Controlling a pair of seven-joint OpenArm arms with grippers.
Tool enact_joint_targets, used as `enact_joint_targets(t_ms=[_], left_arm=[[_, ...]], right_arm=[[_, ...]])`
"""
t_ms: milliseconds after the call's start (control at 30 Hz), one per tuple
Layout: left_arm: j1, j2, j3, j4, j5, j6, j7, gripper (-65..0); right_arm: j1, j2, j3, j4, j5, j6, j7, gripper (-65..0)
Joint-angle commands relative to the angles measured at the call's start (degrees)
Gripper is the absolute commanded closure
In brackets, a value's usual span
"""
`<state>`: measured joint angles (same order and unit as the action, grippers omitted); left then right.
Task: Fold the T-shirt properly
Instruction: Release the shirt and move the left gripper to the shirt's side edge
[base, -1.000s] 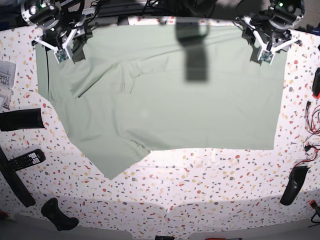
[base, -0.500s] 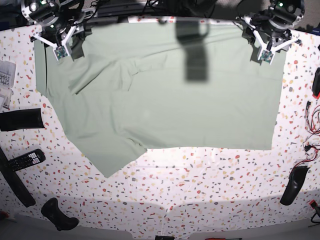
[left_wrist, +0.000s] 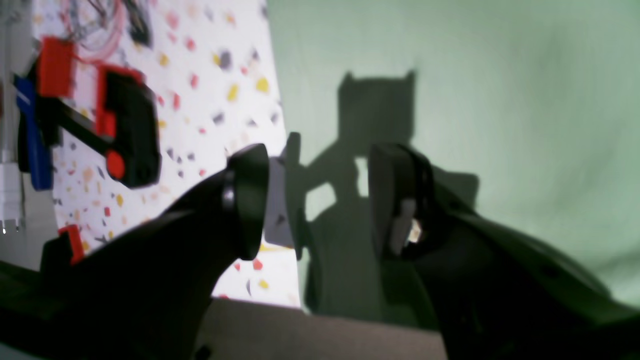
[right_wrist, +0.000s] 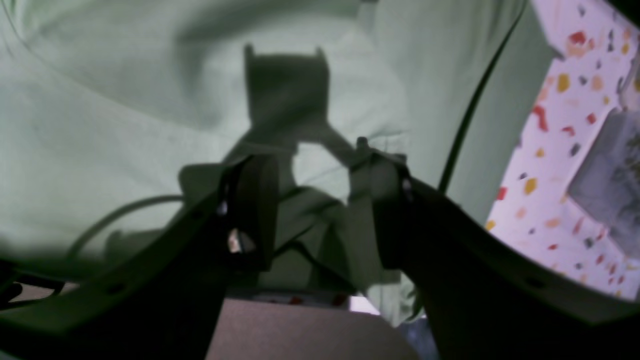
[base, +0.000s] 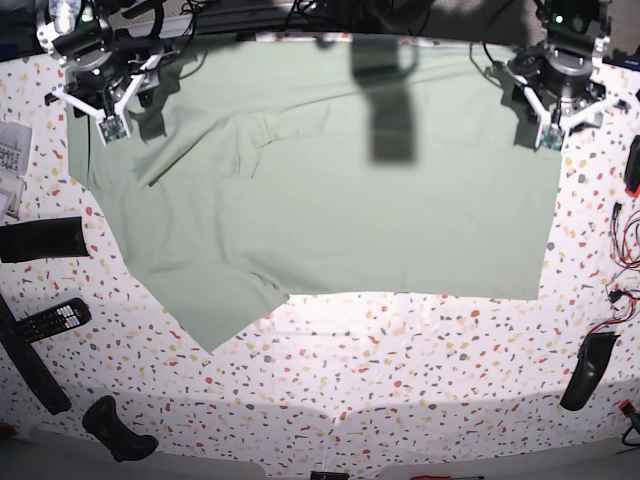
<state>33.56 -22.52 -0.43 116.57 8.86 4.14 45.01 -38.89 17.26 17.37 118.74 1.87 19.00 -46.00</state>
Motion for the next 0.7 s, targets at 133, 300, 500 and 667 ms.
enact_joint_targets(t_ms=[133, 300, 500, 667], left_arm=[[-6.6, -0.4, -0.3, 4.2, 0.5, 0.3, -0.9, -29.7], [-19.6, -0.4, -0.3, 1.1, -0.7, -3.0, -5.4, -29.7], [-39.3, -0.4, -0.3, -13.1, -5.6, -8.6, -2.6, -29.7], [-52.8, -0.4, -0.3, -29.1, -12.5, -13.7, -1.4, -29.7]], right_arm=[[2.8, 0.5, 0.3, 4.9, 0.0, -0.5, 1.2, -28.2], [6.6, 0.5, 0.3, 5.8, 0.0, -0.5, 1.0, -28.2], [10.4, 0.5, 0.3, 5.8, 0.0, -0.5, -2.4, -28.2], [12.2, 0.5, 0.3, 5.8, 0.0, -0.5, -4.4, -28.2]])
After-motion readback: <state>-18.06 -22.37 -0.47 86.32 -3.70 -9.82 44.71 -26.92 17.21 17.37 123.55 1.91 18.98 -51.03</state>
